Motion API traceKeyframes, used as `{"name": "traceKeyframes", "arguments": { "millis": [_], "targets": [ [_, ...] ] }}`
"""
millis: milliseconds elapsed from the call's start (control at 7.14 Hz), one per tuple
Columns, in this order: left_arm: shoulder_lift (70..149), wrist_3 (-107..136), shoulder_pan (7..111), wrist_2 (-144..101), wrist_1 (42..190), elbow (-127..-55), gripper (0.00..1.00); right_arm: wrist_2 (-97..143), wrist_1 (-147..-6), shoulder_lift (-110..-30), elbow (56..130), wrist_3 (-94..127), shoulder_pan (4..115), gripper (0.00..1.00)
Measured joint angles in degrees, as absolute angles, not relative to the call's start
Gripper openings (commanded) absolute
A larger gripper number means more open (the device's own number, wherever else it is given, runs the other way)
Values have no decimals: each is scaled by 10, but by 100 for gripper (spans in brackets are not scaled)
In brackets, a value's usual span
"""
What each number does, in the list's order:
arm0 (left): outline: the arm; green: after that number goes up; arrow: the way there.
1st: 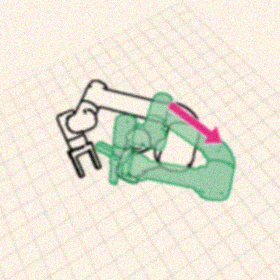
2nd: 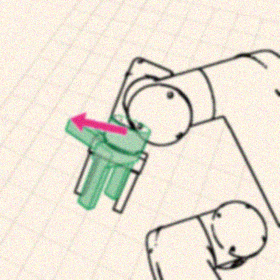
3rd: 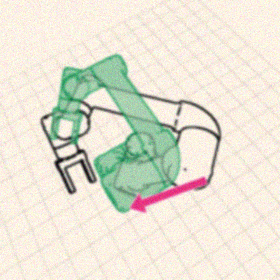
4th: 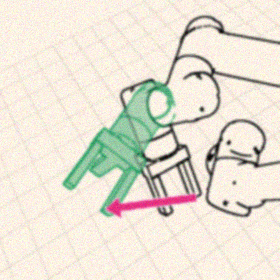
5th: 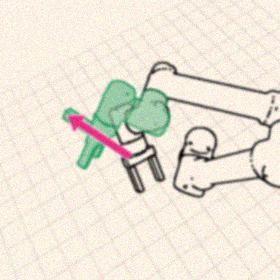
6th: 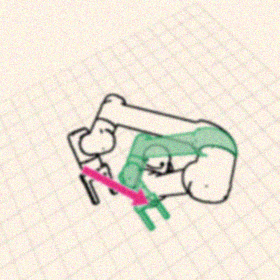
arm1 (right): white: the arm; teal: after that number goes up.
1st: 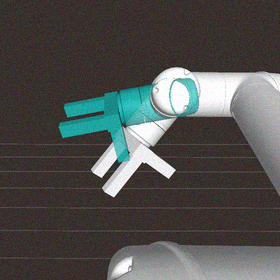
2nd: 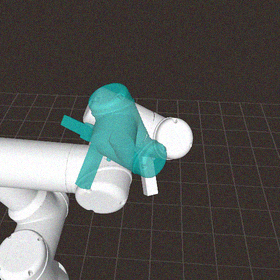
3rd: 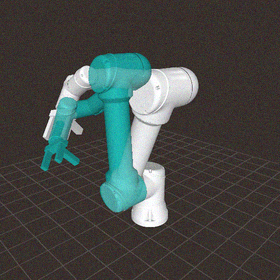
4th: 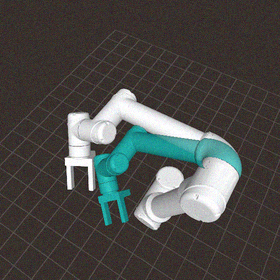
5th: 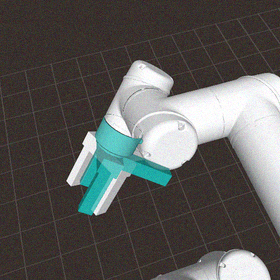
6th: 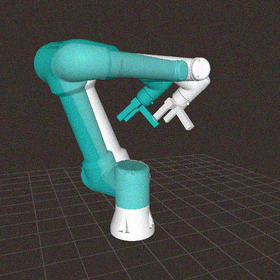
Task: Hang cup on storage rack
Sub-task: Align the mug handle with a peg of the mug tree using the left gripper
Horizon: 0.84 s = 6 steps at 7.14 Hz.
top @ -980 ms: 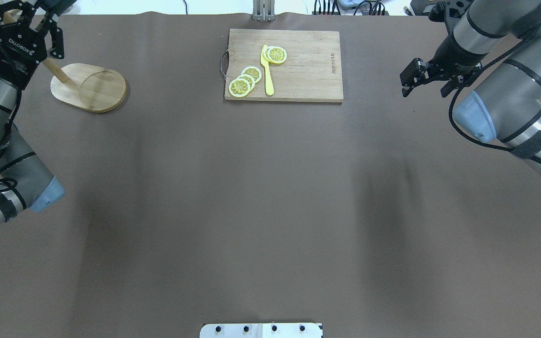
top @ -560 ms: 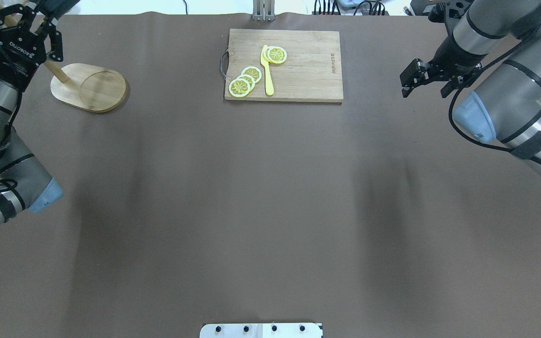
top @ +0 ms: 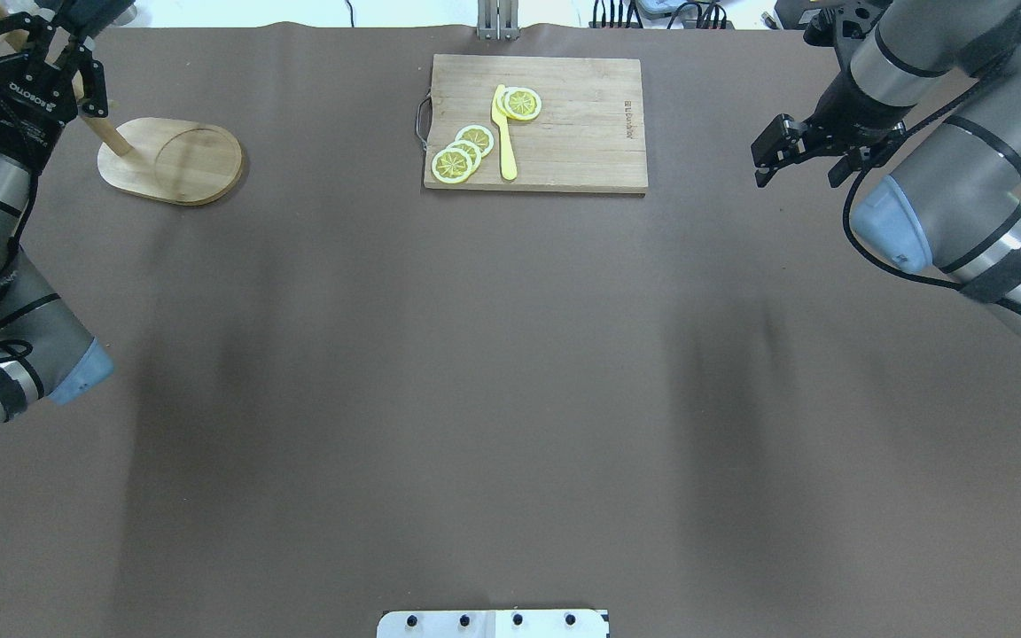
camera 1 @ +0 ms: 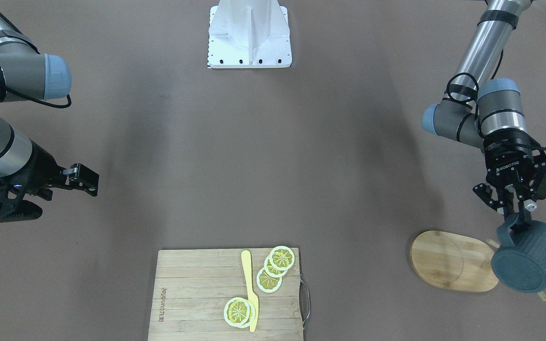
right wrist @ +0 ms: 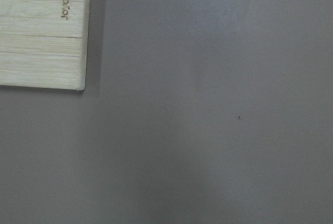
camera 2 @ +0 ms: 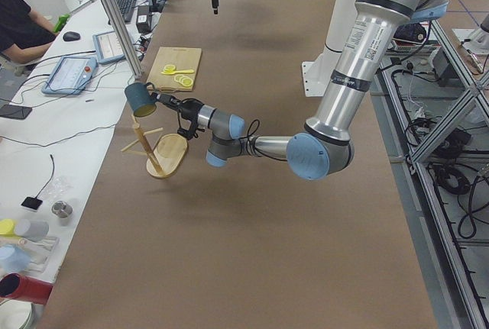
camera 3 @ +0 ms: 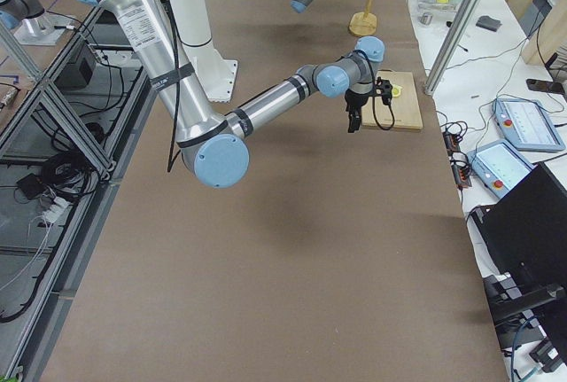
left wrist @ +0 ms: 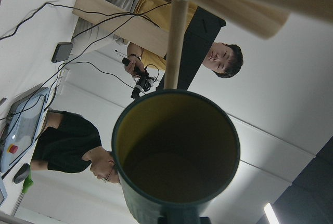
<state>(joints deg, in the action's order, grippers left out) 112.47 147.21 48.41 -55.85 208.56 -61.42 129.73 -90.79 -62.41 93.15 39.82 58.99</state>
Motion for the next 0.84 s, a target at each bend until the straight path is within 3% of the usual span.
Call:
{"name": "traceKeyframes", "arguments": {
  "millis": [840],
  "targets": [
    [1133,1471,465,-539,2083,-614,0,1297,-908,-625,931,398,588,100]
  ]
}}
